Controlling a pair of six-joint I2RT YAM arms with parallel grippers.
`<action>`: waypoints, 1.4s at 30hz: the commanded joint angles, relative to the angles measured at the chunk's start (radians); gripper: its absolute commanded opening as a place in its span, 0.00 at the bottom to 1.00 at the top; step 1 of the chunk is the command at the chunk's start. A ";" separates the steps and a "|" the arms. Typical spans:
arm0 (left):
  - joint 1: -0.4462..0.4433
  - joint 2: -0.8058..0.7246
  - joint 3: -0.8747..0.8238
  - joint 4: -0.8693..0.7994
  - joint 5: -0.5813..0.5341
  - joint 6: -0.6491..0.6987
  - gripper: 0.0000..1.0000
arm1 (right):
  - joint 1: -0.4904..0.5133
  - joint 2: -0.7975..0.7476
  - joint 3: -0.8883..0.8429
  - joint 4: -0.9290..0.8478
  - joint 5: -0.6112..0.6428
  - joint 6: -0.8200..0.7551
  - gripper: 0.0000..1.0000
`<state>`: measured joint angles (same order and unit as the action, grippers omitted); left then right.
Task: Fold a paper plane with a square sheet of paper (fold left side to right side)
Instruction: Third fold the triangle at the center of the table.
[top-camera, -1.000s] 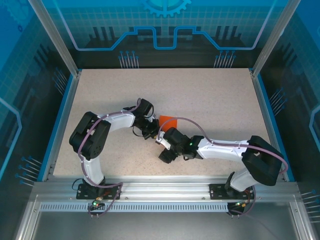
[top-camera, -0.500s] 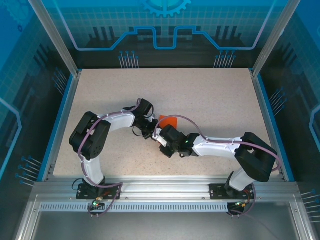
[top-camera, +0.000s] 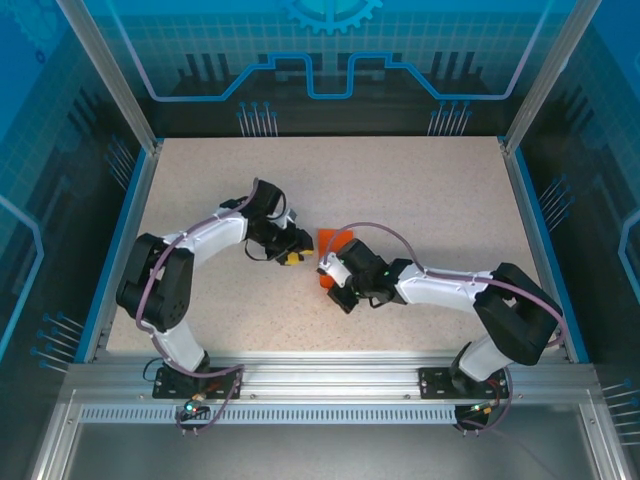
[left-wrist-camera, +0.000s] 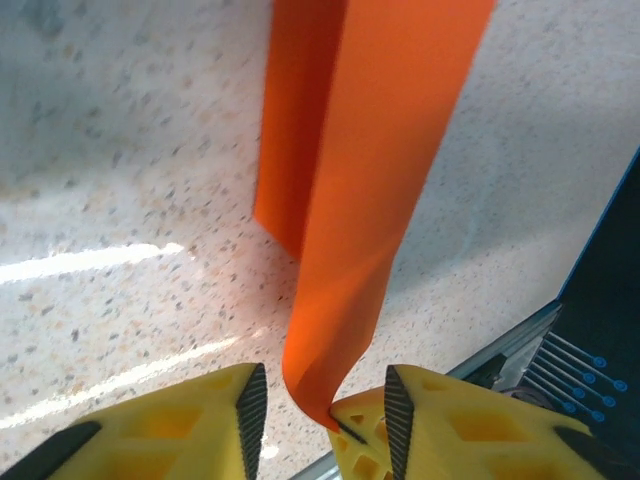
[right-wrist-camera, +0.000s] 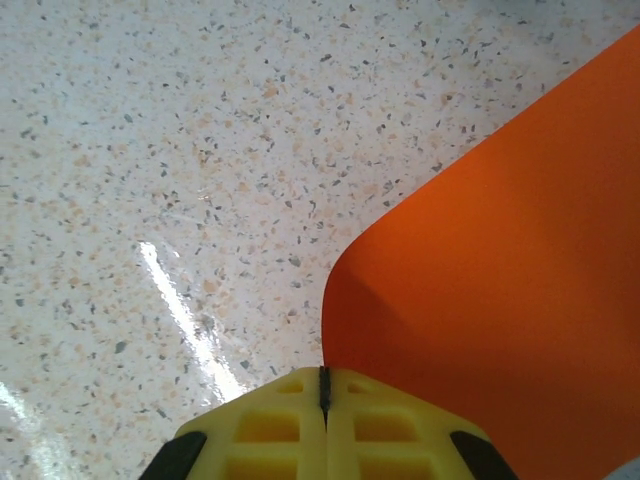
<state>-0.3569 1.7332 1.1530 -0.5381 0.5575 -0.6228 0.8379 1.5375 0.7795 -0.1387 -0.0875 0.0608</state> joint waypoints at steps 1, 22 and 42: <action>-0.015 0.055 0.089 -0.051 0.041 0.097 0.31 | -0.024 0.006 -0.014 0.024 -0.092 0.039 0.00; -0.108 0.546 0.491 -0.174 0.006 0.239 0.19 | -0.088 0.059 -0.013 0.069 -0.168 0.127 0.00; -0.116 0.567 0.475 -0.171 -0.014 0.242 0.17 | -0.184 0.110 0.025 -0.012 -0.025 0.223 0.00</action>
<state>-0.4614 2.2581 1.6302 -0.6731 0.5816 -0.4080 0.6712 1.6333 0.7773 -0.1226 -0.1463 0.2562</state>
